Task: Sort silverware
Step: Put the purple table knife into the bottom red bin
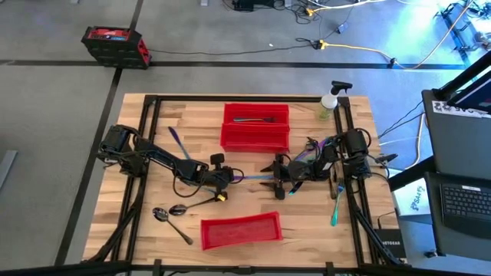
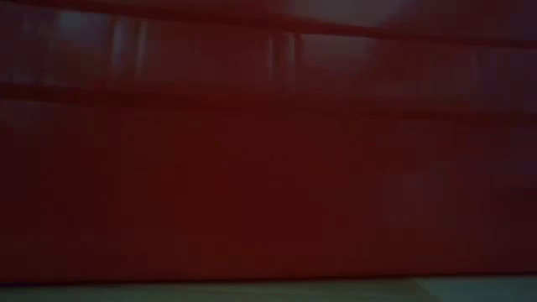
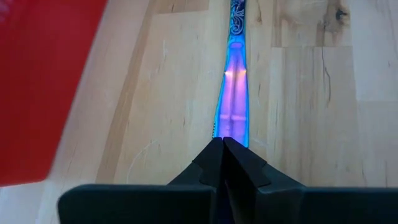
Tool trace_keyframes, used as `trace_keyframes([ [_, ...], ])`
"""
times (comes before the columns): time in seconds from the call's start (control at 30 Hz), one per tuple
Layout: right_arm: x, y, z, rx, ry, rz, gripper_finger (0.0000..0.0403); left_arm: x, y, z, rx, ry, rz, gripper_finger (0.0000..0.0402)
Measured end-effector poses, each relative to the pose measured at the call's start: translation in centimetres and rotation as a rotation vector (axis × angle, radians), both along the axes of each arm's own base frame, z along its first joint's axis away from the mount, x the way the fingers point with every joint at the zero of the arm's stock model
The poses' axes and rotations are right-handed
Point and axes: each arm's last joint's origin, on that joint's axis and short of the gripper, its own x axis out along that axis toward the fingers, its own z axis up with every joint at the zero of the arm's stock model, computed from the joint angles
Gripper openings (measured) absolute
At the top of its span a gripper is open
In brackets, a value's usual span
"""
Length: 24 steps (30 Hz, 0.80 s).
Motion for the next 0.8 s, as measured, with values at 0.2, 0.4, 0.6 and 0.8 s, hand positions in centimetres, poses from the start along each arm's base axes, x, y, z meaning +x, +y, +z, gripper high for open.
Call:
trace_keyframes([
  [0.2,-0.10,0.01,-0.05,-0.001,0.005,0.007,0.0205,-0.07,0.03,-0.01,0.012,0.013,-0.012,0.0000],
  [0.4,-0.13,0.04,-0.17,-0.018,0.007,0.028,0.0160,-0.20,0.07,-0.09,0.021,0.022,-0.019,0.0000],
  [0.6,-0.15,0.09,-0.19,-0.020,0.009,0.037,0.0111,-0.22,0.06,-0.10,0.017,0.021,-0.016,0.0000],
  [0.8,-0.23,0.06,-0.34,-0.024,0.028,0.030,0.0064,-0.23,0.06,-0.11,0.018,0.022,-0.017,0.0000],
])
